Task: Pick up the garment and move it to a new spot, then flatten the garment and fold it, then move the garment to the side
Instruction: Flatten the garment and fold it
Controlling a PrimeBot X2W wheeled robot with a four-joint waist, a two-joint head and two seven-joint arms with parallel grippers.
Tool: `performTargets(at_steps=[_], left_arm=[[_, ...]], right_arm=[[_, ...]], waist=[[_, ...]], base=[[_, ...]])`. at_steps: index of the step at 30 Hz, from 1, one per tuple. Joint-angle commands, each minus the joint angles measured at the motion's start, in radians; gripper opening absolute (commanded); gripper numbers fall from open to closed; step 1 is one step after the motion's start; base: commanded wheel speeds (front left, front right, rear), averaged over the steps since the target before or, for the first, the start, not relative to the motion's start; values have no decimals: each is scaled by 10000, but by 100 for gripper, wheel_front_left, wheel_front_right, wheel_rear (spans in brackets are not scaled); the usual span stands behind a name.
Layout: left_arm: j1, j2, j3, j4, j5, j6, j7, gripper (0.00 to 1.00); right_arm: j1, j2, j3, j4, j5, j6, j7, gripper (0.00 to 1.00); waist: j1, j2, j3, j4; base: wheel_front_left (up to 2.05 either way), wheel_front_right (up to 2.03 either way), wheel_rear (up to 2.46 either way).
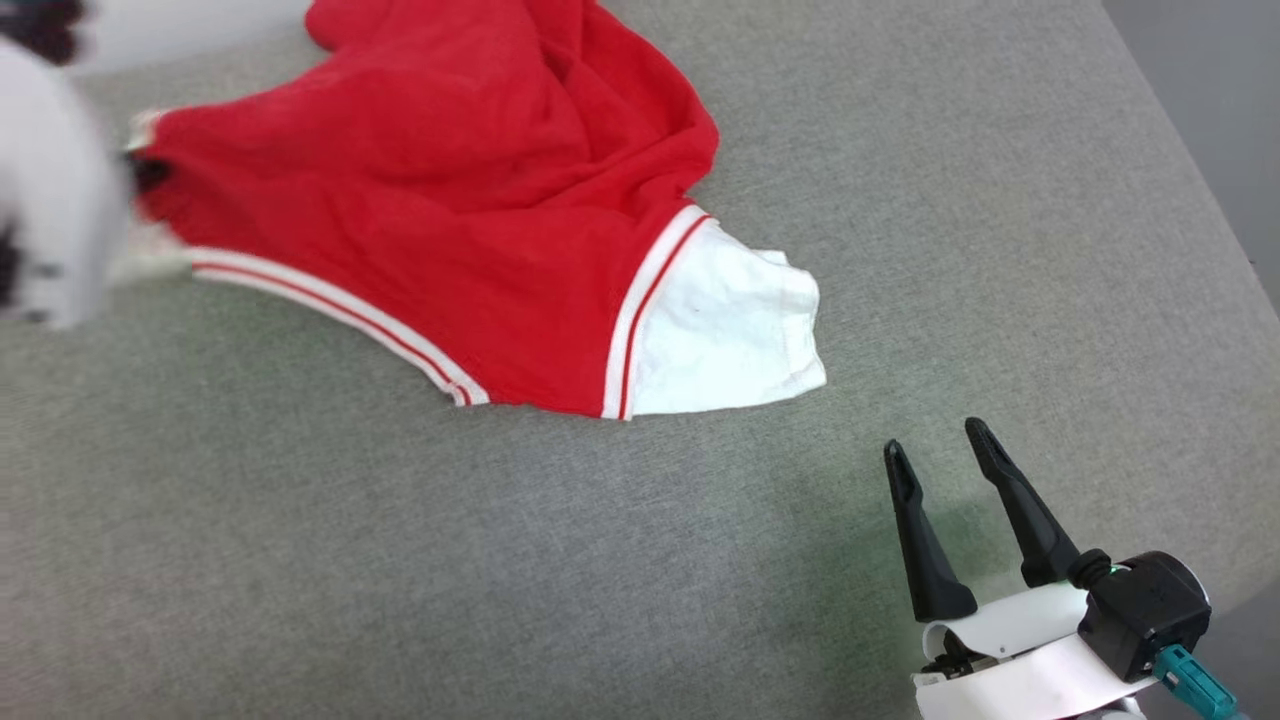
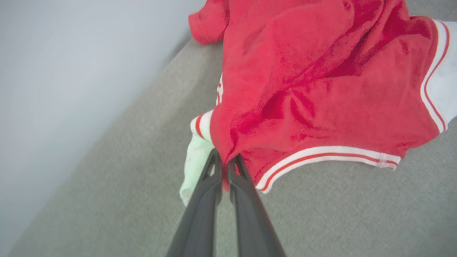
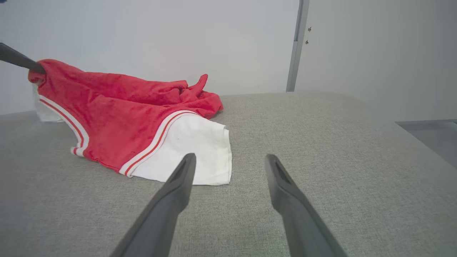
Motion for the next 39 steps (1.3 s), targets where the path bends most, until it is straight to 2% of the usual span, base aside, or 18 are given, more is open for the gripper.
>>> performTargets(at_steps=[1, 3, 4, 7, 10, 16, 17, 18, 19, 23, 29, 34, 39], left_arm=[[-83, -637, -239, -296, 484, -111, -336, 0], [90, -1102, -459, -680, 645, -129, -459, 0], [90, -1102, -459, -680, 645, -129, -459, 0], [361, -1825, -787, -1481, 902, -142, -427, 0], [825, -2297, -994, -1924, 1073, 45, -358, 0], [1636, -2547, -1105, -1555, 1235, 359, -861, 0], [1742, -2516, -1095, -1431, 1143, 323, -967, 14], [1830, -2461, -1042, -1301, 1029, 287, -1076, 44], [1877, -2417, -997, -1186, 916, 245, -1132, 100], [1905, -2209, -562, -1184, -209, 86, -1003, 100], [1347, -1354, -8, -1408, -1428, -41, -229, 100], [1308, -1013, 99, -1021, -2175, 119, 480, 100], [1498, -964, 136, -315, -2314, 439, 409, 100]], right_arm=[[-85, 10, -28, 53, -37, -18, -14, 100], [-109, 10, -15, 56, -64, -18, -14, 100], [-109, 10, -15, 56, -64, -18, -14, 100], [-39, 11, -73, -9, -75, -18, -14, 100], [48, 13, -29, -111, 19, -18, -12, 100], [187, 13, 140, -249, 201, -18, -13, 100], [180, 11, 116, -251, 218, -18, -13, 100], [176, 11, 89, -242, 244, -18, -13, 100], [195, 13, 50, -217, 249, -18, -14, 100], [143, 13, -70, -92, 152, -18, -14, 100], [-194, 10, 10, 148, -13, -18, -13, 100], [-308, 10, 109, 214, -81, -18, -12, 100], [-106, 10, 147, 28, -32, -18, -12, 100]], waist=[[0, 0, -147, 179], [0, 0, -146, 170], [0, 0, -146, 170], [0, 0, -80, 89], [0, 0, 69, -58], [0, 0, 298, -248], [0, 0, 318, -226], [0, 0, 322, -180], [0, 0, 302, -102], [0, 0, 172, 301], [0, 0, 4, 644], [0, 0, 30, 604], [0, 0, 268, 292]], base=[[0, 0, 0], [0, 0, 0], [0, 0, 0], [0, 0, 0], [0, 0, 0], [0, 0, 0], [0, 0, 0], [0, 0, 0], [0, 0, 0], [0, 0, 0], [0, 0, 0], [0, 0, 0], [0, 0, 0]])
